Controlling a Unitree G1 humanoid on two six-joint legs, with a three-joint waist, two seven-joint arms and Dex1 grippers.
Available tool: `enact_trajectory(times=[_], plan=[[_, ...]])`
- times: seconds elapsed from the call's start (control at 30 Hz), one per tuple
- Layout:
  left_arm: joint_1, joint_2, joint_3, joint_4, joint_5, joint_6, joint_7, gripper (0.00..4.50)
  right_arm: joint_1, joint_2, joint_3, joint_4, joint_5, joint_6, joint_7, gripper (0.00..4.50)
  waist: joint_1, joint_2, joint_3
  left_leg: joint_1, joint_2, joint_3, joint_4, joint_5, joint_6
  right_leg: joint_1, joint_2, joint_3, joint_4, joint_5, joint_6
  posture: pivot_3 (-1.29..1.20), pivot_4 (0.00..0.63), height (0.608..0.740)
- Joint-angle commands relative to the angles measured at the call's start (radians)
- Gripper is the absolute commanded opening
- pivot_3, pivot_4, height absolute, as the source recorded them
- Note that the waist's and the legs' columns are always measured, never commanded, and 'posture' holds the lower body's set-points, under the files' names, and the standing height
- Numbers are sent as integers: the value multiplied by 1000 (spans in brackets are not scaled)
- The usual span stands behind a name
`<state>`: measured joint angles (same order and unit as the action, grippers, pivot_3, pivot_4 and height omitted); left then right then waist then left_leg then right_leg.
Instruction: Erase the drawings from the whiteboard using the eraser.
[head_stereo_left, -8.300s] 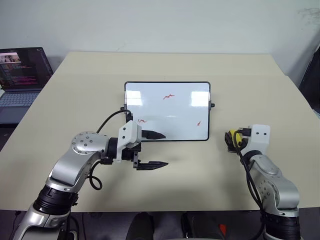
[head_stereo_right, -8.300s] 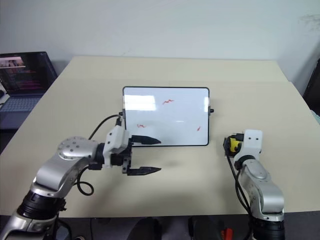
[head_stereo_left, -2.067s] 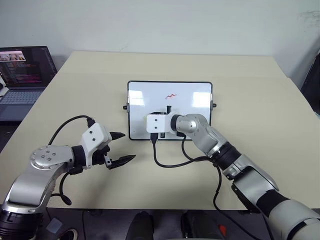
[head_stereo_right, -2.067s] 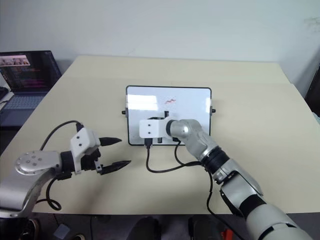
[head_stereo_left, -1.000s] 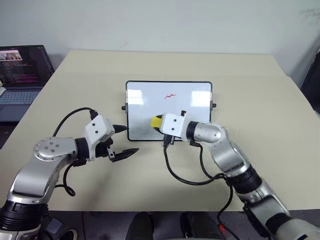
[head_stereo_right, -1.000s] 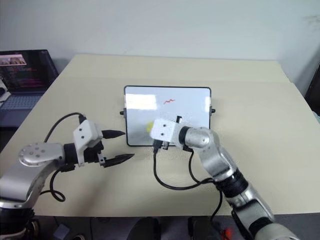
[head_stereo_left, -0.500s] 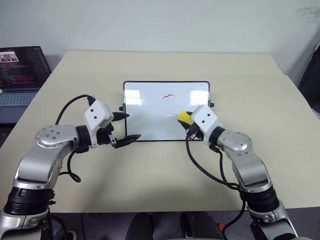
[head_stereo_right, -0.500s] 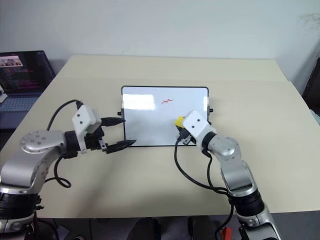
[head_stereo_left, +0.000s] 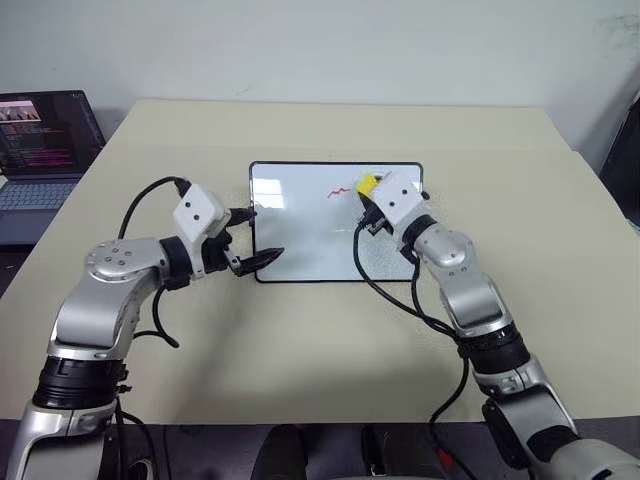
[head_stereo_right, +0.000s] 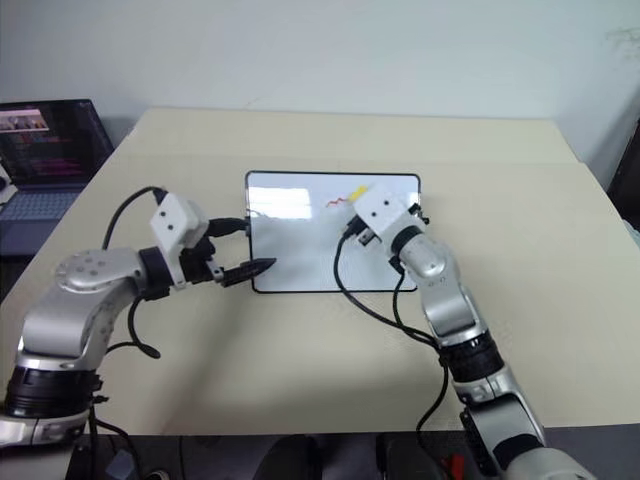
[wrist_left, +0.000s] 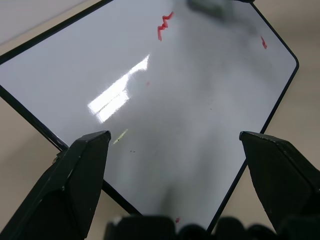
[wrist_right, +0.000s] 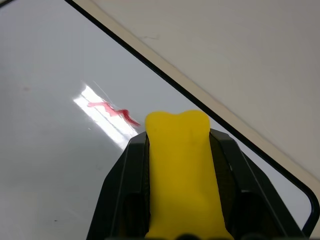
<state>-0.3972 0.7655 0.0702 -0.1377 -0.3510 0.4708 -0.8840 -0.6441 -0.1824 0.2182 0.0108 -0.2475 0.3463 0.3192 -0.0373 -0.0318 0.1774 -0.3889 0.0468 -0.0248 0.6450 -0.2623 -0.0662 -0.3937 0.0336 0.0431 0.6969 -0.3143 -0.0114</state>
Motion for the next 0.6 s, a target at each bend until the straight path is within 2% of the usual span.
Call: enact_trajectory(times=[0.03,0.17,0.43,0.6], plan=[[-11,0,7,-14,2,-17,-1,4500,-46,11,-13,24,15,-43,-15,1248,0,0,0,-2,0,0,0,0,0,-2,0,0,1,0,0,0,150,740],[-7,-4,4,-19,3,-20,-4,4500,-71,35,-15,75,30,-54,-21,1248,0,0,0,-10,0,1,2,0,0,-12,0,1,6,0,0,0,150,740],[-10,-8,8,-27,-1,-17,-1,4500,-83,97,67,143,47,-53,50,1248,-4,0,0,-9,0,1,2,0,0,-12,0,1,7,0,0,0,150,740],[12,-2,15,-41,-5,-14,-2,4500,-130,93,19,189,5,-145,-80,1248,-1,0,0,-9,0,1,4,0,0,-12,0,1,10,0,0,0,150,740]])
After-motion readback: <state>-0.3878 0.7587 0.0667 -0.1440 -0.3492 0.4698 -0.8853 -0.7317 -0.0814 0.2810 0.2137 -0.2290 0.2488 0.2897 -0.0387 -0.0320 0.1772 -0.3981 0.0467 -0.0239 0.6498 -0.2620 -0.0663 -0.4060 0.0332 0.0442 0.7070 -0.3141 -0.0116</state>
